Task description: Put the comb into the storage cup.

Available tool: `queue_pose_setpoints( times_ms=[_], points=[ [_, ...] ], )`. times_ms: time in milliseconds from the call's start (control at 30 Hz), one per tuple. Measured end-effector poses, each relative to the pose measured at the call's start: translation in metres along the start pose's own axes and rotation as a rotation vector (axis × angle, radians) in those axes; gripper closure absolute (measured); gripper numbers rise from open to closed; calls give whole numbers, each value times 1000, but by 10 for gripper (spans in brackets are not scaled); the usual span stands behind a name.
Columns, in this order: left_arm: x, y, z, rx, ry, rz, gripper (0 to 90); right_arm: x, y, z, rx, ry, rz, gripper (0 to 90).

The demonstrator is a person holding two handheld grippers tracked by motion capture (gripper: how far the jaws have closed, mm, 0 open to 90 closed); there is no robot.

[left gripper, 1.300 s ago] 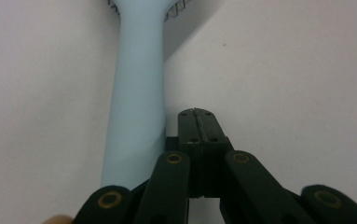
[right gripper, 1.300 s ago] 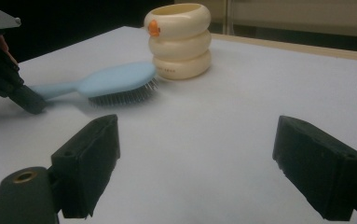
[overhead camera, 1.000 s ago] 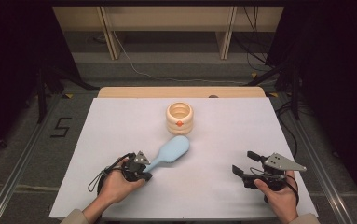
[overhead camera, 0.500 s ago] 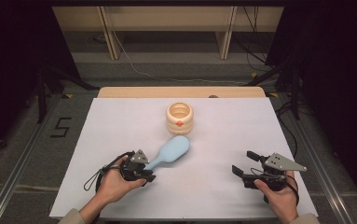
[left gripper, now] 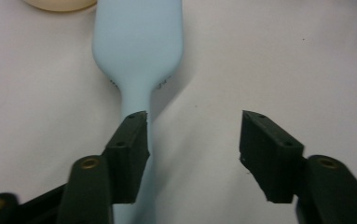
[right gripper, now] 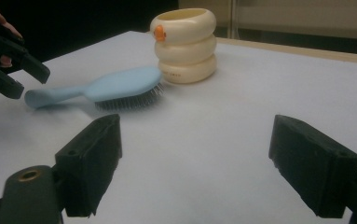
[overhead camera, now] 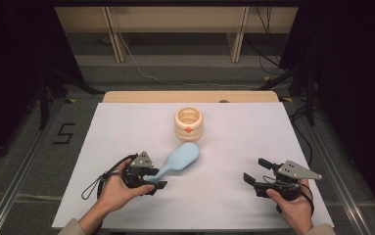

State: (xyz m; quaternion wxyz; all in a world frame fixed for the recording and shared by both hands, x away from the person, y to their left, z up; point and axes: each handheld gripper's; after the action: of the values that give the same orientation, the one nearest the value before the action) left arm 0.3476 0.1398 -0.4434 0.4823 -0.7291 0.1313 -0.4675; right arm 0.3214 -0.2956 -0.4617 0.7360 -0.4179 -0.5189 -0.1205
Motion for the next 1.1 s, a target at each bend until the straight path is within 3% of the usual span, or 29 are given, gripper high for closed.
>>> queue_pose_setpoints(
  times_ms=[67,167,267,333,400,533,700,1100],
  points=[
    [0,-1,0,24,1,10,330,0,0,0,0,-2,1,164],
    [1,-2,0,95,24,42,199,0,0,1,-1,-6,2,162],
    [2,-2,0,130,11,55,120,0,0,1,-4,-7,5,163],
    [2,-1,0,132,2,75,4,0,0,1,-6,-8,8,162],
    [3,-1,1,126,-8,81,0,0,0,1,-6,-8,9,162],
    [8,-3,1,152,-19,85,0,0,0,1,-9,-8,9,162],
    [14,-3,3,130,7,108,0,0,1,1,-17,-5,14,162],
    [32,12,9,96,51,248,39,0,1,1,-19,-5,20,162]
  ],
)
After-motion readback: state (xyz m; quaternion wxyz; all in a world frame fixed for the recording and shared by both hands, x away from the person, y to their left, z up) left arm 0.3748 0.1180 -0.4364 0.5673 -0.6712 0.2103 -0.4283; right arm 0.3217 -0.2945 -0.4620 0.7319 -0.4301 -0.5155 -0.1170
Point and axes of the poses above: each handheld gripper's, and its own axes: y roughly forward along the jaws, x roughly out of its top, z roughly to its left, and after that the axes turned 10 degrees about z, right-handed
